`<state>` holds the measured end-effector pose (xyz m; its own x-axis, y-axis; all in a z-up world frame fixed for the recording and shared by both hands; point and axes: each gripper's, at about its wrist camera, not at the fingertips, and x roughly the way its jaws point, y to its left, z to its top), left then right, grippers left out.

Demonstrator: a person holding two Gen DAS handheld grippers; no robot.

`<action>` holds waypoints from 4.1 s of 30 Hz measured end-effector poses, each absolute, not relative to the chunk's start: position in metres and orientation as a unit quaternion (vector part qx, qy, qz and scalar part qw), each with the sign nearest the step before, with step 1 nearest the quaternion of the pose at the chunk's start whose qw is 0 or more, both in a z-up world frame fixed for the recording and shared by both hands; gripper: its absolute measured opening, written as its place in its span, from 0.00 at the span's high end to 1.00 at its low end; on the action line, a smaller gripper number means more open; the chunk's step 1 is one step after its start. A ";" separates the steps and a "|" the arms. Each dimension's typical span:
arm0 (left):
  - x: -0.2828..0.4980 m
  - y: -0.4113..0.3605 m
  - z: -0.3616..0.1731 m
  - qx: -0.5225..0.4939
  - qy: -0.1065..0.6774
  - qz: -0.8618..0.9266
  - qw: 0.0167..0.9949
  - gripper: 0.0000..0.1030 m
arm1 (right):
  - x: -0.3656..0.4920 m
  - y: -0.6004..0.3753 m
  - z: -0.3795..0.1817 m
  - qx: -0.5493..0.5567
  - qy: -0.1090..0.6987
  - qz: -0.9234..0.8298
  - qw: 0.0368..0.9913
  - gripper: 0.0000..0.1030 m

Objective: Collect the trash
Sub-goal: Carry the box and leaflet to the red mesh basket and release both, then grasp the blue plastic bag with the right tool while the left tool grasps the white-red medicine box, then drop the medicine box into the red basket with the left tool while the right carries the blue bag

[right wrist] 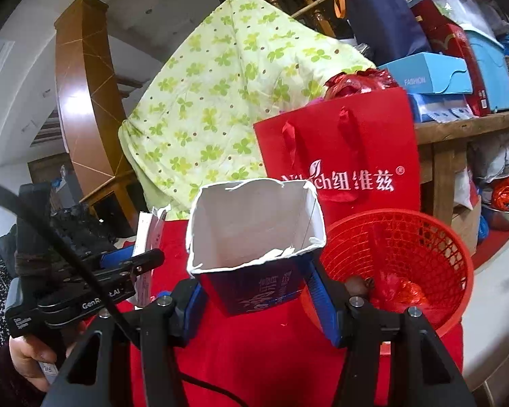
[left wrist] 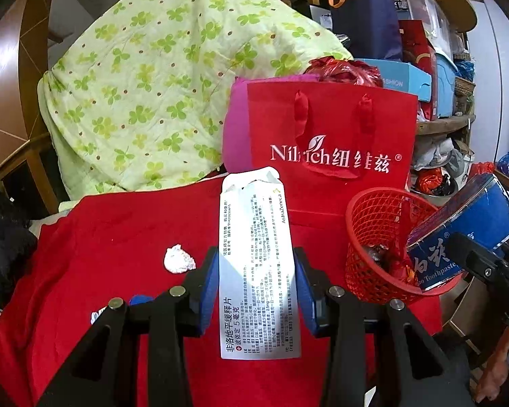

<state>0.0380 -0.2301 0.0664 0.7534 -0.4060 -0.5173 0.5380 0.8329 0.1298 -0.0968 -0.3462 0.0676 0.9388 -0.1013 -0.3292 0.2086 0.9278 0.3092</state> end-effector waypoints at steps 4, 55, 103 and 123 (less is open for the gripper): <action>0.035 -0.240 0.069 0.139 0.240 -0.259 0.925 0.57 | -0.105 -0.355 0.070 0.178 0.150 -0.091 0.968 0.43; 0.057 -0.092 -0.027 0.078 0.335 -0.229 0.911 0.27 | -0.079 -0.399 0.078 0.230 0.151 -0.079 0.958 0.30; 0.186 0.029 -0.072 -0.052 0.376 -0.171 0.909 0.27 | 0.181 -0.192 -0.087 0.162 0.402 0.093 0.896 0.62; 0.209 -0.019 -0.088 -0.049 0.439 -0.142 0.886 0.45 | 0.061 -0.243 -0.040 0.161 0.322 0.063 0.931 0.62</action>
